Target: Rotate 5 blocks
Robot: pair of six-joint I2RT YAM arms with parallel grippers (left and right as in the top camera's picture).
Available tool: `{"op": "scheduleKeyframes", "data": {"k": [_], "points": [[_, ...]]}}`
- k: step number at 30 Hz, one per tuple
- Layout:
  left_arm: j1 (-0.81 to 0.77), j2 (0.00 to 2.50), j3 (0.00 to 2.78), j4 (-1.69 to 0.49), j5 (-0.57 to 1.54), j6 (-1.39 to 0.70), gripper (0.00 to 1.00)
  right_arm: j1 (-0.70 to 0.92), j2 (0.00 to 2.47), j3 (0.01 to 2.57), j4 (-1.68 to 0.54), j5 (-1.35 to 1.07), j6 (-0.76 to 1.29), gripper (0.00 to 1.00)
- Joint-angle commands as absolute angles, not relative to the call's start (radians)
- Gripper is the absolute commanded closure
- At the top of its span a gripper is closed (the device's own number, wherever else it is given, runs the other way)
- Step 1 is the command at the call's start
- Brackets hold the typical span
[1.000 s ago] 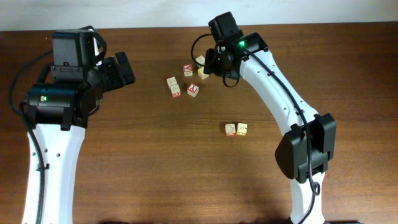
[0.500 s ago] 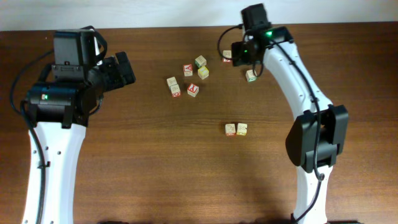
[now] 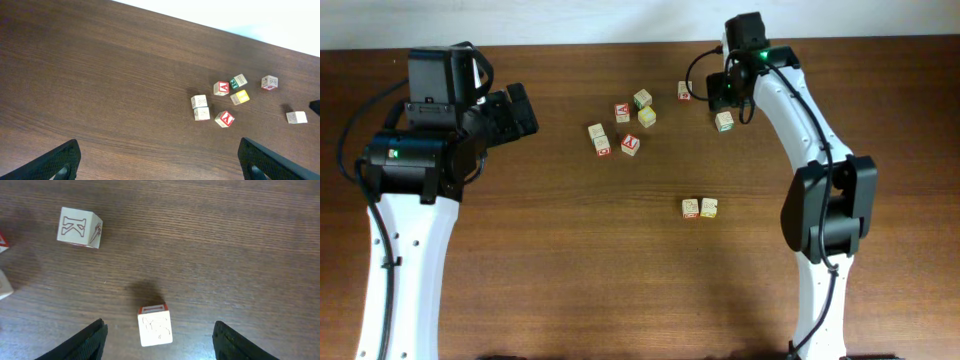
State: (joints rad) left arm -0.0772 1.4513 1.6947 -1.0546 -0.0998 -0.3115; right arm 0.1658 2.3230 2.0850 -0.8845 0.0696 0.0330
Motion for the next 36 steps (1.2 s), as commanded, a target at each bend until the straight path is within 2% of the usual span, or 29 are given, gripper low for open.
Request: {"op": "scheduleKeyframes", "data": {"k": [1,9,13,17,34,36], "points": [[-0.075,1.456,1.704,-1.056,-0.086,-0.321,0.01,0.163,2.362,2.081,-0.877,0.064,0.003,0.31],[-0.075,1.456,1.704,-1.056,-0.086,-0.321,0.01,0.163,2.415,2.079,-0.882,0.053,0.008,0.34],[-0.075,1.456,1.704,-1.056,-0.085,-0.321,0.01,0.164,2.431,2.079,-0.881,0.052,0.008,0.49],[-0.075,1.456,1.704,-1.056,-0.086,-0.321,0.01,0.164,2.432,2.078,-0.871,0.053,0.028,0.59],[-0.075,1.456,1.704,-1.056,-0.085,-0.321,0.01,0.163,2.449,2.078,-0.873,0.056,0.046,0.61],[-0.075,1.456,1.704,-1.056,-0.085,-0.321,0.01,0.163,2.449,2.078,-0.879,0.056,0.046,0.66]]}}
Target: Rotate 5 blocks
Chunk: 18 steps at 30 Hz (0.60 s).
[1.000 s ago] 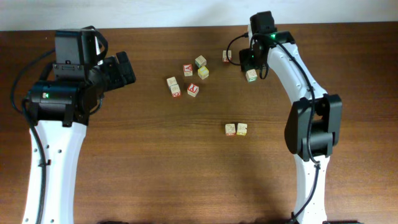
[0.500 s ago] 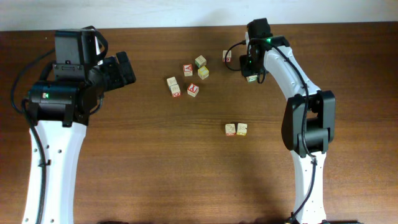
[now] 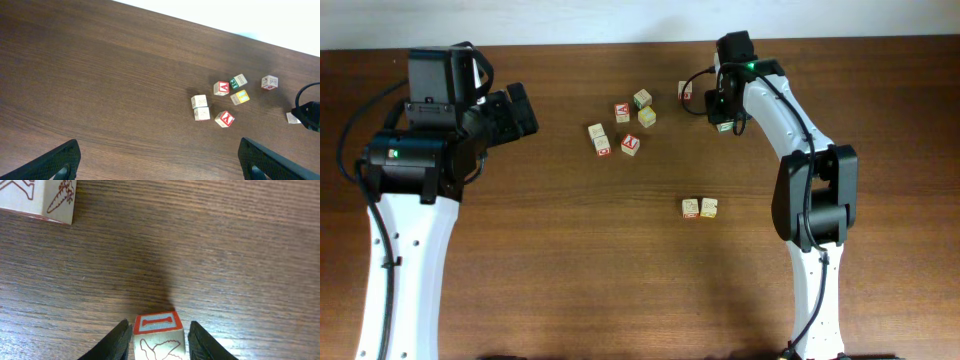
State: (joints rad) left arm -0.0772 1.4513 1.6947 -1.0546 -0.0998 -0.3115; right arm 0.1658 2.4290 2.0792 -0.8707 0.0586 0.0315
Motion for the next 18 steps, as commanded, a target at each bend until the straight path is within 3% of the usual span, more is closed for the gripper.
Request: {"op": "scheduleKeyframes", "data": {"k": [1,8,18], "points": [[-0.075,1.456,1.704,-1.056,-0.085,-0.321,0.01,0.163,2.449,2.078,-0.882,0.057,0.059,0.66],[-0.075,1.456,1.704,-1.056,-0.086,-0.321,0.01,0.163,2.449,2.078,-0.92,0.047,0.175,0.67],[-0.075,1.456,1.704,-1.056,-0.085,-0.321,0.01,0.164,2.447,2.117,-1.055,-0.135,0.175,0.67]]}}
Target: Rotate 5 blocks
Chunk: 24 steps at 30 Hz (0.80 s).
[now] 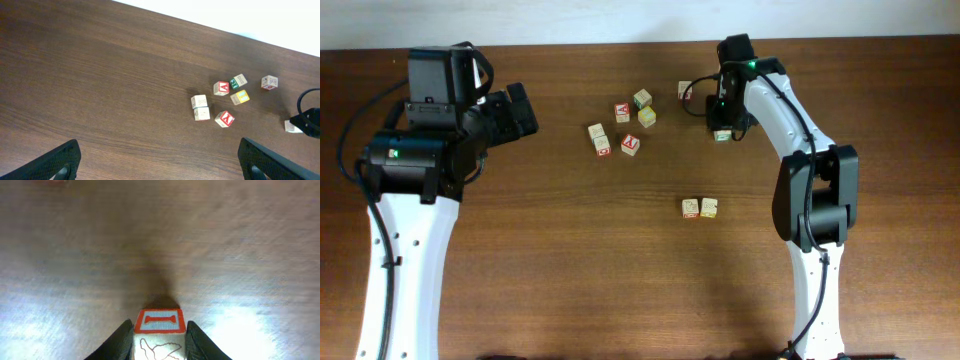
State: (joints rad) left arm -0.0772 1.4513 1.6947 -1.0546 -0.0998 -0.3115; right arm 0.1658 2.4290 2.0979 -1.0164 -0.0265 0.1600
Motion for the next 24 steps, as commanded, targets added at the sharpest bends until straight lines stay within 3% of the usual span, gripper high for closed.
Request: {"op": "scheduleKeyframes", "data": {"k": [1,4,17,24], "points": [[-0.075,1.456,1.704,-1.056,-0.086,-0.321,0.01,0.165,2.447,2.127,-1.076,-0.161,0.175,0.68],[-0.075,1.456,1.704,-1.056,-0.085,-0.321,0.01,0.176,2.444,2.151,-1.132,-0.236,0.174,0.71],[-0.075,1.456,1.704,-1.056,-0.086,-0.321,0.01,0.381,2.441,2.177,-1.318,-0.303,0.229,0.7],[-0.075,1.456,1.704,-1.056,-0.086,-0.321,0.01,0.472,2.441,2.176,-1.389,-0.13,0.311,0.7]]}}
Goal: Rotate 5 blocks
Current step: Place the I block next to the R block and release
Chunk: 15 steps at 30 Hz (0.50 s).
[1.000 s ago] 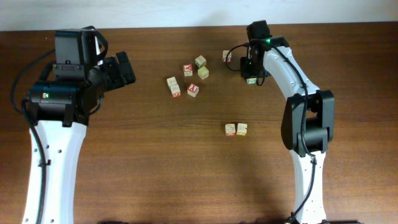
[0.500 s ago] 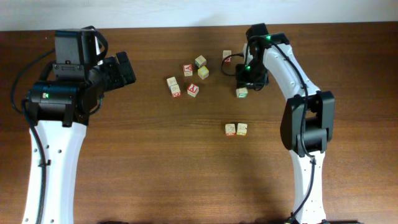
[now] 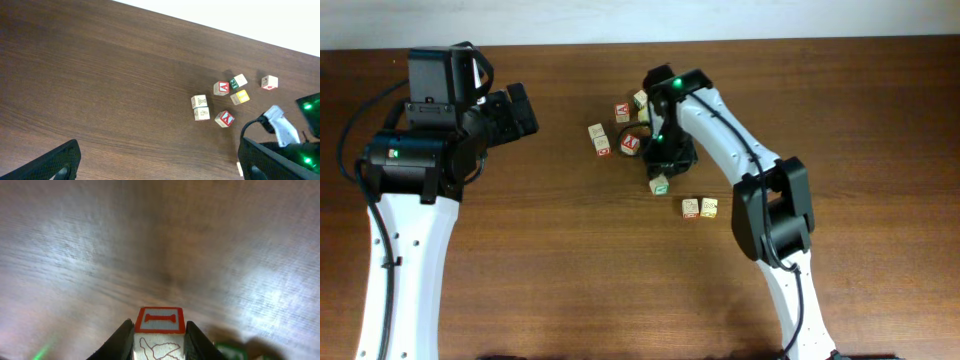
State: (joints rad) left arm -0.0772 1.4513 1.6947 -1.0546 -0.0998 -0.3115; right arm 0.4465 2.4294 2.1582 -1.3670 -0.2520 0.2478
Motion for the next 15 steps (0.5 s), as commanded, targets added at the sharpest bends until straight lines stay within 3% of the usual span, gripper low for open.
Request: {"op": "scheduleKeyframes", "data": {"k": [1,15], "points": [[-0.075,1.456,1.704,-1.056,-0.085,-0.321,0.01,0.479,2.442,2.176,-1.401,-0.097,0.329,0.7],[-0.075,1.456,1.704,-1.056,-0.086,-0.321,0.01,0.494,2.442,2.151,-1.483,-0.086,0.35,0.69]]}}
